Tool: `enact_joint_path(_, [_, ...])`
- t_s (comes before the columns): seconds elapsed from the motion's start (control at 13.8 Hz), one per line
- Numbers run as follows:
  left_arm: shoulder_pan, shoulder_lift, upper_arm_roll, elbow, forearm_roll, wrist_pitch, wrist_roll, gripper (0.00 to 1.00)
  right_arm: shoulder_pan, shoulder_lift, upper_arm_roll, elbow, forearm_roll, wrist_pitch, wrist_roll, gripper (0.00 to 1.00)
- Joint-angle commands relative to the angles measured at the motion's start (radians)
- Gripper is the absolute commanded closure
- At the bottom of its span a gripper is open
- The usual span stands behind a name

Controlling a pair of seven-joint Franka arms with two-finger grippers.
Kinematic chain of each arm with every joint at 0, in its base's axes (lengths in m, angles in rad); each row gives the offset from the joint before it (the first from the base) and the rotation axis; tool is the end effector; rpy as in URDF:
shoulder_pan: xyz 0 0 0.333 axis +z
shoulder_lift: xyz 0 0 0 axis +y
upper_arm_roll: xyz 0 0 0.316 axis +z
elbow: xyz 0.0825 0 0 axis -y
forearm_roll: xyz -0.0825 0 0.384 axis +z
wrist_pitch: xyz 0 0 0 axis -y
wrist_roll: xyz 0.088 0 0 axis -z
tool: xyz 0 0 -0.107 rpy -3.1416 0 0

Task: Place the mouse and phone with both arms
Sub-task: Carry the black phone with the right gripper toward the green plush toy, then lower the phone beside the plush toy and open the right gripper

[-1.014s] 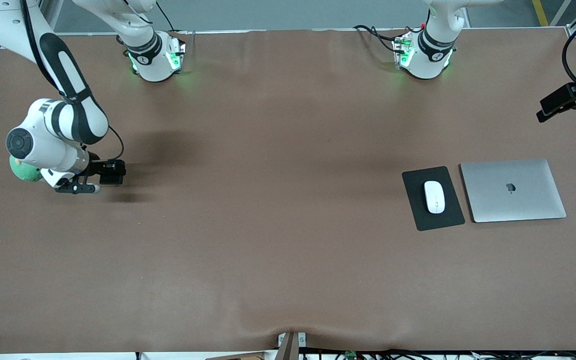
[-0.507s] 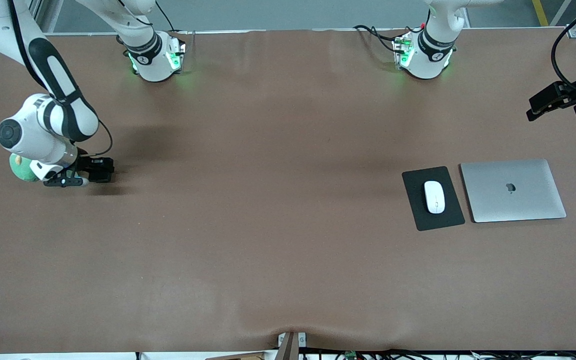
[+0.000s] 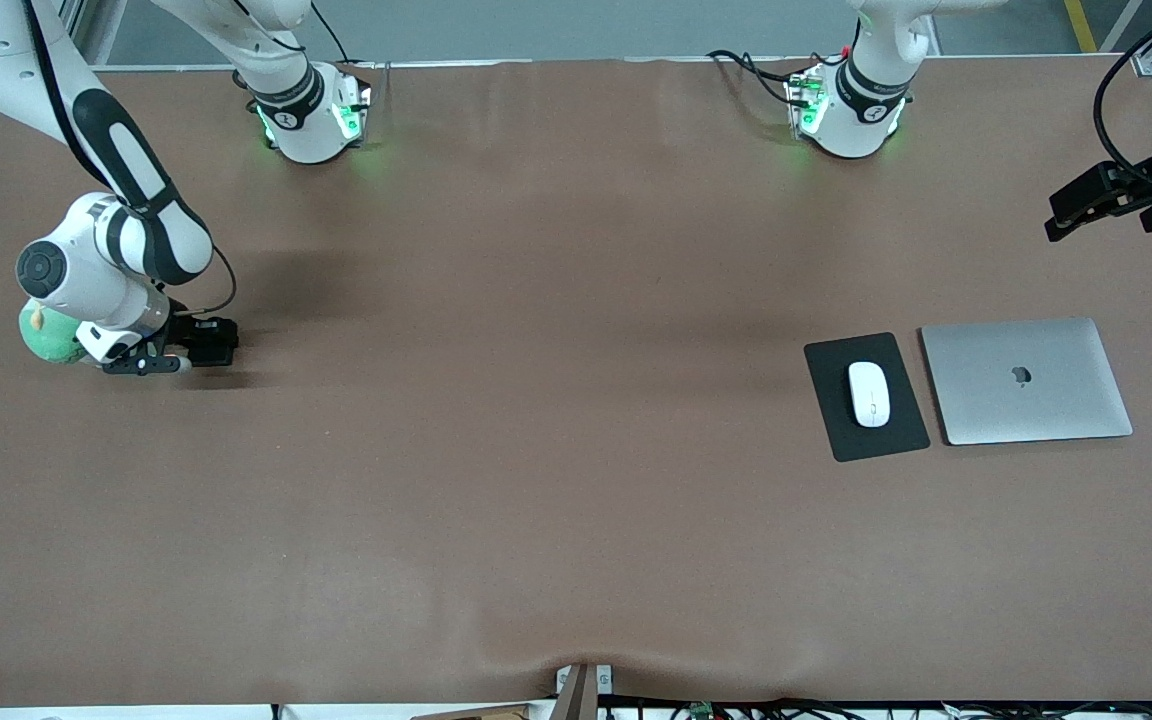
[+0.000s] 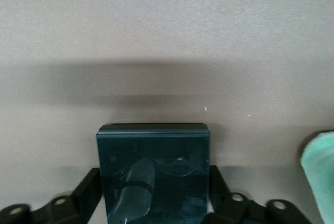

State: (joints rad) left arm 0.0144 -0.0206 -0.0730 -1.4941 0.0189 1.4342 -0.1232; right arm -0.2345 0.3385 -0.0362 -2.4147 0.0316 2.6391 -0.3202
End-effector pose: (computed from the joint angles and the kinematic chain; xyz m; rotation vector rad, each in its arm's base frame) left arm 0.5331 -0.0295 0.6597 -3.1156 -0.1042 0.0582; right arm 0.4618 -0.1301 0.1633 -3.1023 -0.0346 0.1683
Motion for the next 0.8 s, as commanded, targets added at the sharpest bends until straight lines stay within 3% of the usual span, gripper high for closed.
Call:
enact_joint_path(0.0, [0.002, -0.001, -0.002, 0.008, -0.024, 0.006, 0.007, 0.00, 0.004, 0.005, 0.006, 0.012, -0.007, -0.013, -0.005, 0.00])
enact_joint_path(0.22, [0.004, -0.002, -0.001, 0.008, -0.022, 0.006, 0.013, 0.00, 0.004, -0.009, 0.007, 0.061, -0.007, -0.077, -0.005, 0.00])
enact_joint_path(0.51, [0.004, 0.001, -0.001, 0.006, -0.022, 0.014, 0.013, 0.00, 0.004, -0.009, 0.009, 0.297, -0.009, -0.454, -0.008, 0.00])
enact_joint_path(0.72, [0.006, -0.002, -0.001, 0.009, -0.022, 0.014, 0.013, 0.00, 0.011, -0.007, 0.009, 0.408, -0.010, -0.586, -0.008, 0.00])
